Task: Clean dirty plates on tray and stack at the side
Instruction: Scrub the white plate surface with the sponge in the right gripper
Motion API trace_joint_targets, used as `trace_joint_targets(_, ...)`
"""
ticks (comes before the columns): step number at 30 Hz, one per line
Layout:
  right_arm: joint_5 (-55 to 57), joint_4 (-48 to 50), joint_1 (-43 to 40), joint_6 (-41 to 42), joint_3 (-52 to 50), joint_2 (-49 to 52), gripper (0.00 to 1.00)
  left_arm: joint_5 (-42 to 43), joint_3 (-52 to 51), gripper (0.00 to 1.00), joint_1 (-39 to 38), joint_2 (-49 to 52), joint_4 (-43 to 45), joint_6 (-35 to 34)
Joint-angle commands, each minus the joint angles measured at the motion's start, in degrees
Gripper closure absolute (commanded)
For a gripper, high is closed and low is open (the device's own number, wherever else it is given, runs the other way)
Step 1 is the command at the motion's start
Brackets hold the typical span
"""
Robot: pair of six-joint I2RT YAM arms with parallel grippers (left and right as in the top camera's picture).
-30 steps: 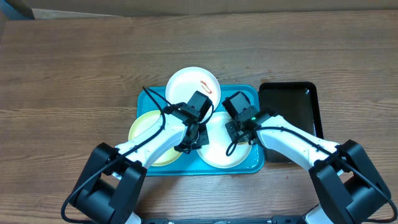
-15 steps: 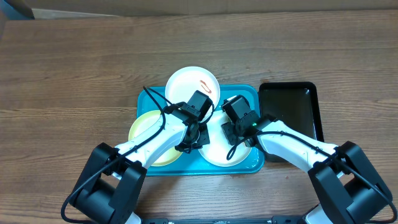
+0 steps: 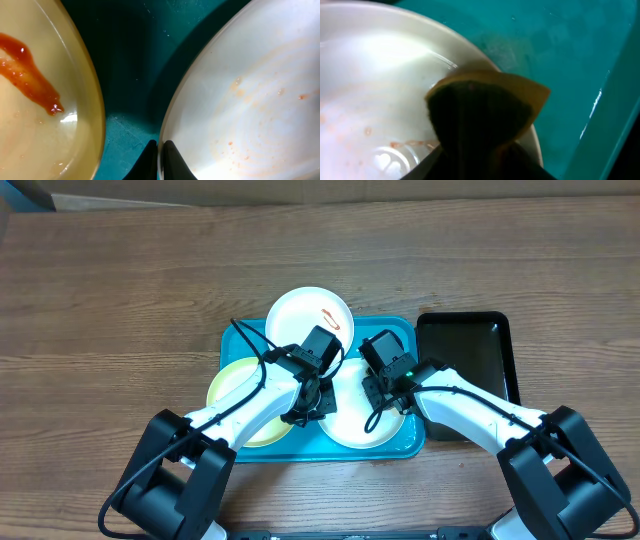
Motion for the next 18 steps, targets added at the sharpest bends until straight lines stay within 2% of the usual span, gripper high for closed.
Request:
trace_joint_targets(1, 0.81, 0.0, -0.2, 0.35, 1.73, 0.24, 0.81, -0.92, 0.33, 0.93, 0.26, 0.55, -0.39, 0.85)
trace_joint_targets(3, 0.81, -0.28, -0.2, 0.35, 1.7, 0.24, 0.96, -0.9, 0.33, 0.93, 0.26, 0.55, -0.39, 0.85)
trace_joint_targets(14, 0.35, 3.26, -0.59, 0.35, -1.97, 0.37, 0.96, -0.9, 0.33, 0.94, 0.26, 0.55, -0.39, 0.85)
trace_joint_targets(18, -3.5, 5.05, -0.63, 0.35, -3.43, 0.5, 0.96, -0.9, 0.33, 0.94, 0.26, 0.55, -0.39, 0.85)
